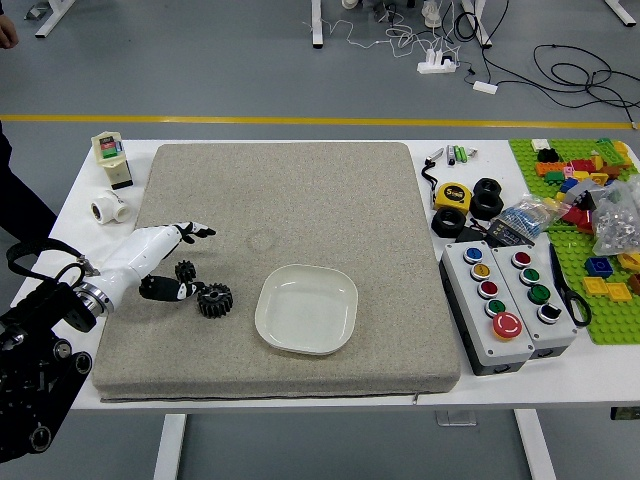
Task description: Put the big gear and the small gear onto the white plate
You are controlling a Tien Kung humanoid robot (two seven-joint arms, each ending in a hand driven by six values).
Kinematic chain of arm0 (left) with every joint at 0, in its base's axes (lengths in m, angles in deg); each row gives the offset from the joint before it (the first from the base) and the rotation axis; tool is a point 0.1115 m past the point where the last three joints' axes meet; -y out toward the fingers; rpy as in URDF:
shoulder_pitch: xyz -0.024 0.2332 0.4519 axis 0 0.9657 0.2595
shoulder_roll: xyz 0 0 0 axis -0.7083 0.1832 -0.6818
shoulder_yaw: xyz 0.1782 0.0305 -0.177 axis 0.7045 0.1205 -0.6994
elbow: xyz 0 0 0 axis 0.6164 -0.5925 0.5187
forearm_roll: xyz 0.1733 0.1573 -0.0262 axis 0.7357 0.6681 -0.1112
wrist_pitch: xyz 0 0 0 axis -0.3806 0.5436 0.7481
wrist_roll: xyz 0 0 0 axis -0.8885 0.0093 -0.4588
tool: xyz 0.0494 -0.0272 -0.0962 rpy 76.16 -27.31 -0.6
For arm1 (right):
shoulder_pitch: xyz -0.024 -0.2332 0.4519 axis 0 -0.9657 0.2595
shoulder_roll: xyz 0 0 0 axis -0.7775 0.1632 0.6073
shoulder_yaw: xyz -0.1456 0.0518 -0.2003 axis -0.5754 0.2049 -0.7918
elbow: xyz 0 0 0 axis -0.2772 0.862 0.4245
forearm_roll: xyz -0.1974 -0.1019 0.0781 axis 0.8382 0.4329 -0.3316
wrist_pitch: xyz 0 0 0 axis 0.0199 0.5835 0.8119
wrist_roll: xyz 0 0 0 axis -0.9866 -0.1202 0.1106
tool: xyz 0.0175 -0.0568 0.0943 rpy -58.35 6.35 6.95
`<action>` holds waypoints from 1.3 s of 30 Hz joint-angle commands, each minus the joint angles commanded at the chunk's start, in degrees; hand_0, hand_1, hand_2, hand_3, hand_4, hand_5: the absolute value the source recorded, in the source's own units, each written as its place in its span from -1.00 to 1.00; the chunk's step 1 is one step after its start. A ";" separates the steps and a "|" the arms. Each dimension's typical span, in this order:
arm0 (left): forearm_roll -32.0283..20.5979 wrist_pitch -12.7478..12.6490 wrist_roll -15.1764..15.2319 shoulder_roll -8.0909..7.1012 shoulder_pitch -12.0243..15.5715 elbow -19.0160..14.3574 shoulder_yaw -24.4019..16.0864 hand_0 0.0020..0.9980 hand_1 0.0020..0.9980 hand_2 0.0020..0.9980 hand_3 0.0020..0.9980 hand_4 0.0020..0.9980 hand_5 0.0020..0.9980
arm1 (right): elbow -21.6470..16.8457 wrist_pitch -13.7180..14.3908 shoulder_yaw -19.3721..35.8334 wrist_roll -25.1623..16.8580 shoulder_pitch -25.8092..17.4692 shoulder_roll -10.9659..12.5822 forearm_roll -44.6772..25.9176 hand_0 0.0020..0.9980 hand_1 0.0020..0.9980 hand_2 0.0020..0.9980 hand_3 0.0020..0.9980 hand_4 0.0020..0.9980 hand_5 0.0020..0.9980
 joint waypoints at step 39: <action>0.00 -0.75 -5.27 -0.04 -0.02 2.77 0.16 -0.36 -0.08 0.03 0.11 0.07 -0.87 | 0.00 0.08 0.01 -0.05 0.15 0.02 -0.18 0.20 0.22 0.39 0.12 0.52 0.41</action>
